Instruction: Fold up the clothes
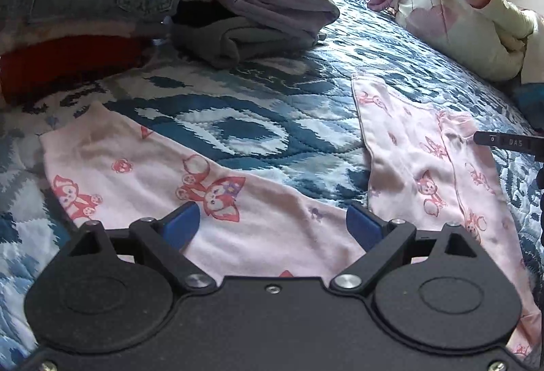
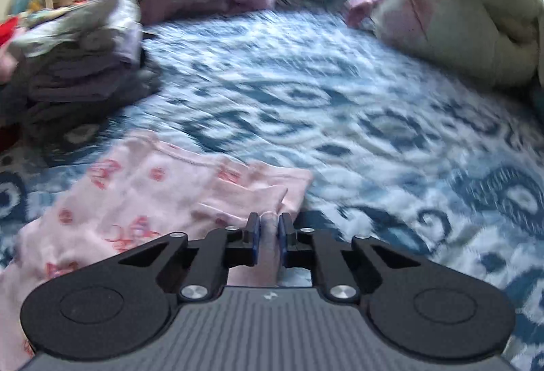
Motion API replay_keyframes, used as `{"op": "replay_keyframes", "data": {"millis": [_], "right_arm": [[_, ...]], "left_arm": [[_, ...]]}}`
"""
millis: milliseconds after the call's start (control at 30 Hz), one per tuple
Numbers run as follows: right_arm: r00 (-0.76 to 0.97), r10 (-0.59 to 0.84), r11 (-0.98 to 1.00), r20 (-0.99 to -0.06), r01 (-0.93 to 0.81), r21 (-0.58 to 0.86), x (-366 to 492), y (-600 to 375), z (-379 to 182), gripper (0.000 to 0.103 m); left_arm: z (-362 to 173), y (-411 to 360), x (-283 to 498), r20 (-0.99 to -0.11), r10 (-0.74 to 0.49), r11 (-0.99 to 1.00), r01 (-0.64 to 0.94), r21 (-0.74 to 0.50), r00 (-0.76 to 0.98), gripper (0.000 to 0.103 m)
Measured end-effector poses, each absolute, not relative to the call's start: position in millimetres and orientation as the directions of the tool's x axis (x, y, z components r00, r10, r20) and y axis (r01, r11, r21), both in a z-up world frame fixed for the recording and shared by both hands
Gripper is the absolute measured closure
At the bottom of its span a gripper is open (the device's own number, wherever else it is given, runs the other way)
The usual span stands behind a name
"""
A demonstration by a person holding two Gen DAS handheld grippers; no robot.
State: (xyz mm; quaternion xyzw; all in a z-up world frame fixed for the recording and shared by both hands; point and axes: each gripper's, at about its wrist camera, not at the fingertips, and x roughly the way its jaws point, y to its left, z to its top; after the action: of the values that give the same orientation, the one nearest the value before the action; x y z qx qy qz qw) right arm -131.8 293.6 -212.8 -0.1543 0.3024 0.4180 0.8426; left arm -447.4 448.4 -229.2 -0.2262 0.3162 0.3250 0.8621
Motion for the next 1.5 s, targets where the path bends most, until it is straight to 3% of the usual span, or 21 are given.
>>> {"op": "replay_keyframes", "data": {"millis": [367, 567, 667, 733, 867, 1200, 1500], "right_arm": [[0.499, 0.563, 0.583, -0.659, -0.805, -0.111, -124.9, 309.4, -216.5, 0.086], [0.440, 0.567, 0.597, -0.696, -0.802, -0.021, -112.9, 310.2, -217.2, 0.082], [0.428, 0.568, 0.607, -0.703, -0.795, 0.007, -111.1, 309.7, -217.3, 0.081], [0.433, 0.569, 0.594, -0.699, -0.805, -0.016, -116.0, 312.6, -218.4, 0.096], [0.471, 0.576, 0.586, -0.668, -0.808, -0.065, -127.1, 310.3, -209.3, 0.096], [0.548, 0.587, 0.665, -0.596, -0.746, -0.030, -128.5, 264.5, -165.9, 0.096], [0.657, 0.508, 0.789, -0.557, -0.614, -0.005, -117.6, 180.9, -148.9, 0.096]], "left_arm": [[-231.1, 449.6, -445.1, -0.691, 0.421, 0.689, -0.702, -0.178, 0.588, 0.009], [-229.3, 449.0, -446.6, -0.685, 0.414, 0.686, -0.700, -0.198, 0.600, 0.009], [-220.8, 447.3, -451.0, -0.633, 0.367, 0.710, -0.645, -0.283, 0.682, 0.010], [-214.8, 445.5, -453.7, -0.584, 0.299, 0.730, -0.575, -0.370, 0.755, 0.010], [-213.4, 439.7, -449.4, -0.554, 0.210, 0.759, -0.492, -0.427, 0.805, 0.010], [-213.9, 437.8, -449.4, -0.524, 0.202, 0.754, -0.473, -0.456, 0.827, 0.010], [-211.7, 431.7, -448.0, -0.506, 0.201, 0.763, -0.458, -0.456, 0.839, 0.010]]}}
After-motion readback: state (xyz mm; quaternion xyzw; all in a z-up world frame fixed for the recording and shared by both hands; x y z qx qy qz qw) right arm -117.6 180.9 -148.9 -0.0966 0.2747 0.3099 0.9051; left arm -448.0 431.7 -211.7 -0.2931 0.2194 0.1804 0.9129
